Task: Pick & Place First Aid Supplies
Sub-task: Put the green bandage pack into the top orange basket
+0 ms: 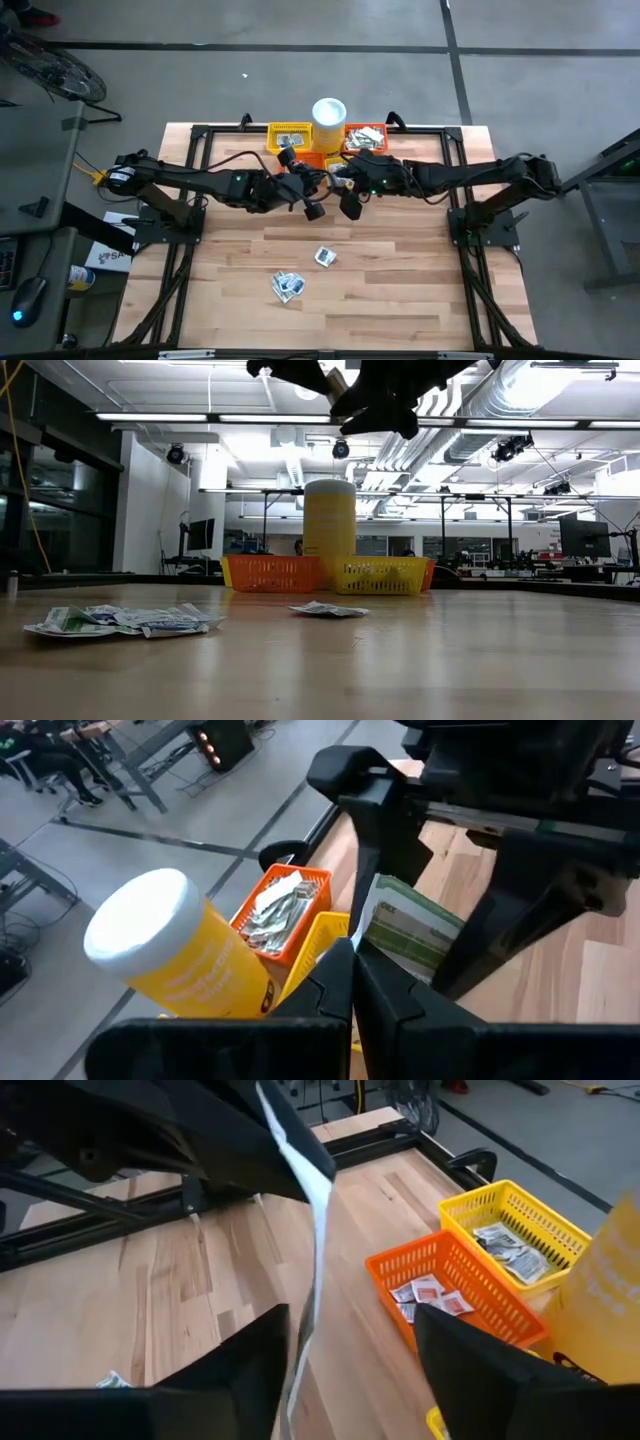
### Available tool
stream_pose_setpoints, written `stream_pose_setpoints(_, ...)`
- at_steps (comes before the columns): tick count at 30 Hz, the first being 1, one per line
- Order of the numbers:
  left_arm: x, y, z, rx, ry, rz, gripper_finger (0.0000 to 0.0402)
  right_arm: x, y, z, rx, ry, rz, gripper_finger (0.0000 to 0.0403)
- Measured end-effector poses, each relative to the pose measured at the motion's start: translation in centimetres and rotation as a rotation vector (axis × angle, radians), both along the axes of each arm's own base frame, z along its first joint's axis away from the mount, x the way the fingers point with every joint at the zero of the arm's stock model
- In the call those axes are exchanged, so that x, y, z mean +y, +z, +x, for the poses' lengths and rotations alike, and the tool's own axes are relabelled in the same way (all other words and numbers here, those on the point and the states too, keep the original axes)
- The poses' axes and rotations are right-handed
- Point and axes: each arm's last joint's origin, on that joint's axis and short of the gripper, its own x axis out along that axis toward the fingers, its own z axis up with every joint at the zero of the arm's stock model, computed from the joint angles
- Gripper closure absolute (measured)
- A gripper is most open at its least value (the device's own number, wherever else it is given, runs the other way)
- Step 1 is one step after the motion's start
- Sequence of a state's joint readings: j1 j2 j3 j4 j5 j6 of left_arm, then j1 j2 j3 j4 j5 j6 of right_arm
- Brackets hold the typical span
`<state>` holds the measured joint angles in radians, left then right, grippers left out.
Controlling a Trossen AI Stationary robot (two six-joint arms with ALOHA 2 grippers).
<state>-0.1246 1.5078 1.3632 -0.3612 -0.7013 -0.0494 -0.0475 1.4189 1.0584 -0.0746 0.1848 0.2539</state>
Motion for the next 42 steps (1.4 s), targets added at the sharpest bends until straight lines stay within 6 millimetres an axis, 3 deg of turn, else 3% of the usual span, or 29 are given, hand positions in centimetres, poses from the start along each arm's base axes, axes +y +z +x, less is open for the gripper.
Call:
stream_pose_setpoints(16,0.0,0.0,0.0,-0.003,-0.003,-0.002,0.0401,0.2,0.3,-0.5,0.016,0.041,-0.002,0.0392)
stream_pose_setpoints(24,0.0,0.0,0.0,-0.003,-0.009,0.000,0.0385,-0.4,-0.1,-0.8,0.056,0.022,0.053,0.0401)
stream_pose_setpoints(33,-0.1,0.3,0.1,0.011,-0.042,0.045,0.0275,-1.1,-0.5,-1.1,0.100,0.008,0.067,0.0402)
stream_pose_setpoints(37,-0.1,1.1,-0.7,-0.019,0.004,0.063,0.0244,-2.0,-0.8,-2.1,0.186,-0.017,0.075,0.0402)
stream_pose_setpoints(42,0.2,2.6,-2.3,-0.066,0.025,0.030,0.0241,-4.0,-1.4,-4.1,0.366,-0.033,0.024,0.0402)
